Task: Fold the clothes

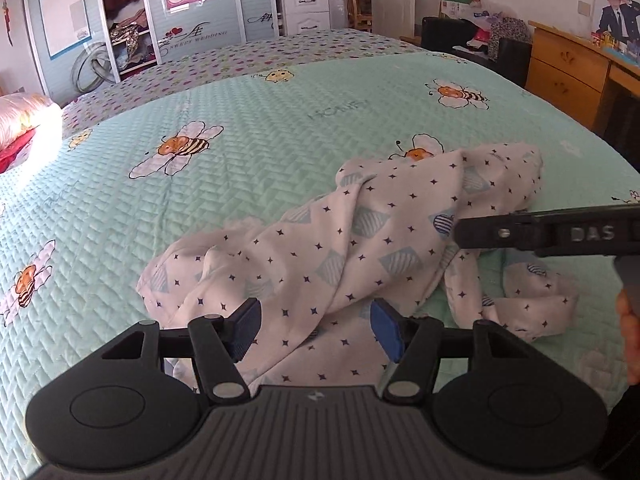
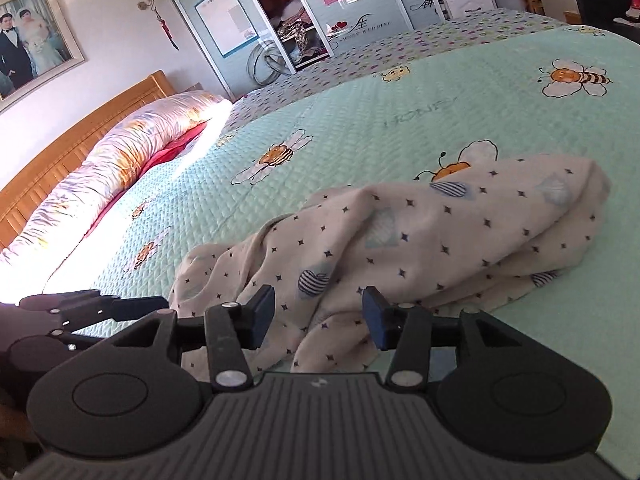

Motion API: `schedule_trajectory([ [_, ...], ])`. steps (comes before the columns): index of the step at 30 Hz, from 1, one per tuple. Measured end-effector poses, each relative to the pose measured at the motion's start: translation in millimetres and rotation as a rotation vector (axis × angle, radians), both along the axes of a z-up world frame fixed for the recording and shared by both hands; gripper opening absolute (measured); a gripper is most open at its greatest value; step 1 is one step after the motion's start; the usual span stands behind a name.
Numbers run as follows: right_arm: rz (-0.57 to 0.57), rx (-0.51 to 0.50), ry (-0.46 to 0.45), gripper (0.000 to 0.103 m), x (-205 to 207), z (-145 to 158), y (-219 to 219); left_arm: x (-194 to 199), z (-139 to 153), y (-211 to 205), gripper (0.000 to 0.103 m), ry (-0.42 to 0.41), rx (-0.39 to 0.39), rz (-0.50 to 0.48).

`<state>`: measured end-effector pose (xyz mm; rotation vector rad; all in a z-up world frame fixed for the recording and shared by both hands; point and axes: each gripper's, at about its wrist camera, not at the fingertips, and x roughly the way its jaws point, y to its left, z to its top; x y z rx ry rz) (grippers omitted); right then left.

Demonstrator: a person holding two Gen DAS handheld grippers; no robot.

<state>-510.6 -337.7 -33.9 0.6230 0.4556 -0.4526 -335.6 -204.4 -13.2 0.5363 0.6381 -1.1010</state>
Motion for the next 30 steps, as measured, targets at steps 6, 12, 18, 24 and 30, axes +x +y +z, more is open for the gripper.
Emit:
schedule_trajectory([
  [6, -0.015, 0.057, -0.006, 0.036, 26.6, -9.5, -9.4, -1.0, 1.7, 11.9, 0.064, 0.038, 0.011, 0.050],
  [12, 0.027, -0.041, -0.028, 0.000, -11.0, 9.9, 6.6, -4.3, 12.3, 15.3, 0.065, 0.027, -0.012, 0.059],
  [18, -0.013, -0.198, 0.100, 0.000, -89.5, 28.6, 27.5, -10.8, 26.7, 5.8, 0.067, 0.097, -0.079, 0.022],
  [24, -0.046, -0.079, 0.178, 0.000, -128.5, -0.6, 27.2, -45.5, 28.7, -34.6, 0.067, 0.160, -0.089, -0.137],
  [30, -0.049, -0.065, 0.118, 0.000, -119.0, -2.5, 28.8, -88.5, 22.8, -74.1, 0.068, 0.093, -0.037, -0.272],
])
